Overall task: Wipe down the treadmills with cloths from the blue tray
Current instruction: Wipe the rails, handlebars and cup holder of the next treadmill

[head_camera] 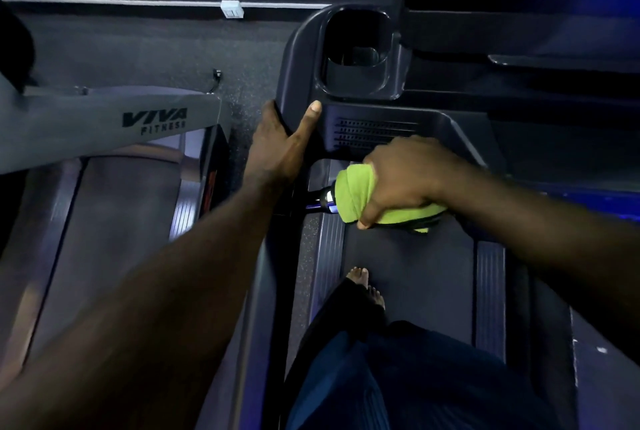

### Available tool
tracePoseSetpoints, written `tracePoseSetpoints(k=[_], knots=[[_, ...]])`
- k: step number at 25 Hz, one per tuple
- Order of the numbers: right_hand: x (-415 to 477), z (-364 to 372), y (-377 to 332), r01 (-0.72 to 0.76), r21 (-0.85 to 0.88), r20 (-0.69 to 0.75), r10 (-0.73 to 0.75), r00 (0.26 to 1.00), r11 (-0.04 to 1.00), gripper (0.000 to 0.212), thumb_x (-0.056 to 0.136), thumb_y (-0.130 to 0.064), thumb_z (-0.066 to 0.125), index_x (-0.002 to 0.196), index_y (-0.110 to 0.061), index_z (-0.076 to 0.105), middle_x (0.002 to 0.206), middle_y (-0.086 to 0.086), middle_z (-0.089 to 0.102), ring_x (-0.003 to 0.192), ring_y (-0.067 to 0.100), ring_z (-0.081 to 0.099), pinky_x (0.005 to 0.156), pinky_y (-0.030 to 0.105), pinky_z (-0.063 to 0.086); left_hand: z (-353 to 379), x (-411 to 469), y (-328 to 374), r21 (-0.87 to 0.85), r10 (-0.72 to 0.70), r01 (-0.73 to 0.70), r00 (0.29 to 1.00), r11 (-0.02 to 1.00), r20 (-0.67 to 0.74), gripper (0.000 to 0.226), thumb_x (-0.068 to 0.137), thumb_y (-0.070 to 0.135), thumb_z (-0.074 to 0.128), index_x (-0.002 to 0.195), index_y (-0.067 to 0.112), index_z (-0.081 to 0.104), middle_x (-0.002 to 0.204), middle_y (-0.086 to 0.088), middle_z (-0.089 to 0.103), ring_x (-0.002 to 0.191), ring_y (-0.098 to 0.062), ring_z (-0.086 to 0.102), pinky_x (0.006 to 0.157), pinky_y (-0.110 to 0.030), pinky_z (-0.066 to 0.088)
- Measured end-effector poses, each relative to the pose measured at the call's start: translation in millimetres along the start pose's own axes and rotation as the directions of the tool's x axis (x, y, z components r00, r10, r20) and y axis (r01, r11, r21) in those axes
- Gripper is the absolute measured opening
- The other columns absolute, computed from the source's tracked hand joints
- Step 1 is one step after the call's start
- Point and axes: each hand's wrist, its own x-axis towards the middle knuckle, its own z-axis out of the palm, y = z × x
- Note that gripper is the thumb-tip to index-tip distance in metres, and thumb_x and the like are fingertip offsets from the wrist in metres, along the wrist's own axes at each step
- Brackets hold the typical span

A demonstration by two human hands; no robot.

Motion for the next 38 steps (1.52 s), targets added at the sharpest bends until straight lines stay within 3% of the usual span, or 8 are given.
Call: tracePoseSetpoints(k=[3,8,14,17,21,26,32,38], knots=[[-28.6,34.9,-19.7,-0.031,-0.306,-0.263,-0.053,0.963,0.952,0.081,0.062,-0.087,0.069,0.112,-0.024,0.058,0.1,0.006,0.068,0.089,0.031,0.067,0.076,0.039,0.05,-0.1,2.4,-4.8,0.022,-0.001,0.001,1.0,1.0,0.006,0.076,0.089,0.083,0.05,0.139,0.027,0.044,0.128,0.003,0.063,0.107,-0.017,0.061,0.088,-0.031,0.044],[6.2,44.5,-89.7,0.08,-0.21,-0.345,-0.15,0.926,0.974,0.026,0.083,-0.036,0.068,0.105,-0.022,0.069,0.105,0.007,0.069,0.094,0.03,0.064,0.085,0.043,0.042,-0.7,1.1,-2.1,0.024,-0.017,0.017,1.0,1.0,0.003,0.072,0.088,0.085,0.047,0.135,0.03,0.045,0.127,0.003,0.065,0.106,-0.017,0.062,0.089,-0.034,0.046],[-11.7,65.4,-40.8,0.136,-0.145,-0.538,-0.193,0.82,0.98,0.067,0.066,-0.063,0.08,0.119,-0.024,0.066,0.098,0.005,0.066,0.084,0.029,0.065,0.077,0.04,0.048,0.0,-6.3,2.3,0.0,0.003,-0.003,1.0,1.0,-0.021,0.072,0.092,0.08,0.048,0.139,0.026,0.049,0.129,0.003,0.066,0.115,-0.018,0.064,0.095,-0.031,0.048],[-32.6,62.5,-2.1,0.056,-0.125,-0.526,-0.113,0.843,0.991,0.075,0.062,-0.074,0.079,0.117,-0.025,0.064,0.096,0.005,0.066,0.084,0.028,0.066,0.079,0.039,0.05,2.6,-3.0,-1.2,0.011,0.017,-0.017,1.0,1.0,-0.002,0.07,0.094,0.078,0.049,0.141,0.026,0.047,0.129,0.005,0.065,0.113,-0.015,0.064,0.091,-0.03,0.052],[-27.8,52.5,-12.2,-0.016,-0.193,-0.444,-0.073,0.893,0.981,0.091,0.067,-0.099,0.049,0.114,-0.022,0.06,0.097,0.007,0.066,0.085,0.028,0.064,0.081,0.041,0.05,3.8,2.7,-5.2,0.036,0.023,-0.023,1.0,0.999,0.002,0.068,0.095,0.078,0.045,0.139,0.026,0.044,0.135,-0.001,0.065,0.114,-0.021,0.064,0.096,-0.034,0.05],[7.4,53.9,-76.1,0.171,-0.215,-0.385,-0.245,0.89,0.961,0.054,0.083,-0.064,0.063,0.113,-0.019,0.06,0.11,0.009,0.067,0.095,0.03,0.064,0.082,0.042,0.045,0.7,3.9,-3.2,0.053,0.015,-0.016,1.0,0.998,0.016,0.066,0.097,0.076,0.043,0.138,0.024,0.044,0.133,-0.003,0.065,0.113,-0.022,0.063,0.091,-0.031,0.045],[-17.4,34.9,-11.3,0.103,-0.057,-0.358,-0.116,0.926,0.993,0.084,0.077,-0.099,0.031,0.127,-0.037,0.058,0.12,0.0,0.071,0.106,0.033,0.07,0.079,0.041,0.05,-0.2,-1.0,-1.7,0.051,0.015,-0.016,0.999,0.999,0.032,0.071,0.094,0.079,0.045,0.14,0.024,0.044,0.136,-0.006,0.066,0.118,-0.024,0.065,0.098,-0.034,0.05],[-20.1,48.2,-22.0,-0.036,-0.106,-0.541,-0.027,0.84,0.994,0.08,0.088,-0.09,0.018,0.1,-0.025,0.063,0.091,0.005,0.07,0.08,0.029,0.067,0.073,0.039,0.051,0.1,3.5,-4.9,0.024,0.021,-0.022,0.999,0.999,0.026,0.069,0.092,0.08,0.047,0.133,0.026,0.044,0.132,-0.004,0.067,0.112,-0.022,0.066,0.1,-0.038,0.053]])
